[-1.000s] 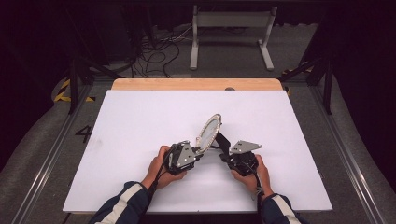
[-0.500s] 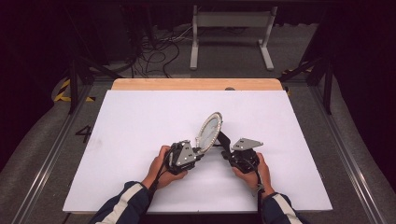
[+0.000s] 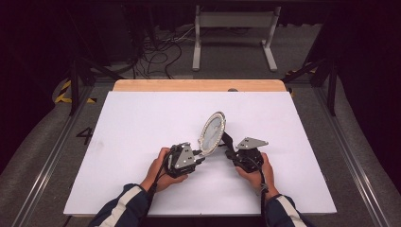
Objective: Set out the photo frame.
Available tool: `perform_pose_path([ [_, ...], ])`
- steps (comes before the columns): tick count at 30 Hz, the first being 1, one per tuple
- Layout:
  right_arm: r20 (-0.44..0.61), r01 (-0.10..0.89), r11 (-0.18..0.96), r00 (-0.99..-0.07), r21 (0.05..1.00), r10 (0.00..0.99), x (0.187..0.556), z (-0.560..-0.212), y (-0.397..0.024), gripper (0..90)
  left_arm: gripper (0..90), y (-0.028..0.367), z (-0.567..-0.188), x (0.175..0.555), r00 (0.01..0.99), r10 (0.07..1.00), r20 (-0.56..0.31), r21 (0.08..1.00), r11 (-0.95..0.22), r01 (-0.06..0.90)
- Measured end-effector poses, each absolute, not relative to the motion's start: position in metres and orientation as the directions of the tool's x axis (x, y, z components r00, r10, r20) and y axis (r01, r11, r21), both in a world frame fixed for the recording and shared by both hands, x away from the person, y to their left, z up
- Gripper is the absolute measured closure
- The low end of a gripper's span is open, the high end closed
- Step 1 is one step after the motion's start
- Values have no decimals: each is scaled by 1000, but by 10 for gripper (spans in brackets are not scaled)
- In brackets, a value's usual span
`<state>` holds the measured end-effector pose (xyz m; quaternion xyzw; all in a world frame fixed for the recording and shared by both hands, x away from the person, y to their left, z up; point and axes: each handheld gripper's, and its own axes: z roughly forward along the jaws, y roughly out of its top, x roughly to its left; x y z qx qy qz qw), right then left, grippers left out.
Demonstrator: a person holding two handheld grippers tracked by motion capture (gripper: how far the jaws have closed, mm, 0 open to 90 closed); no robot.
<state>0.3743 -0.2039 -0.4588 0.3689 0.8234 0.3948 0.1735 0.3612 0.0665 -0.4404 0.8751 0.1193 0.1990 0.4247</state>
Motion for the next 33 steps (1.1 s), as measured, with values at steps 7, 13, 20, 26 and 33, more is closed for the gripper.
perform_pose_path([
  [7,-5,433,405,-678,805,735,367,-451,-205,781,563,89,-439,357,904,379,196,780,-619,90],
  [13,1,407,379,-683,831,731,361,-442,-204,739,393,109,-438,351,894,404,195,776,-621,111],
  [20,-11,375,382,-700,845,714,352,-437,-195,696,311,129,-439,344,876,445,184,788,-600,139],
  [26,-12,357,382,-717,853,697,346,-433,-183,629,271,143,-443,338,871,454,190,771,-618,154],
  [33,6,369,365,-710,855,704,348,-435,-170,534,238,154,-446,333,858,483,175,771,-610,186],
])
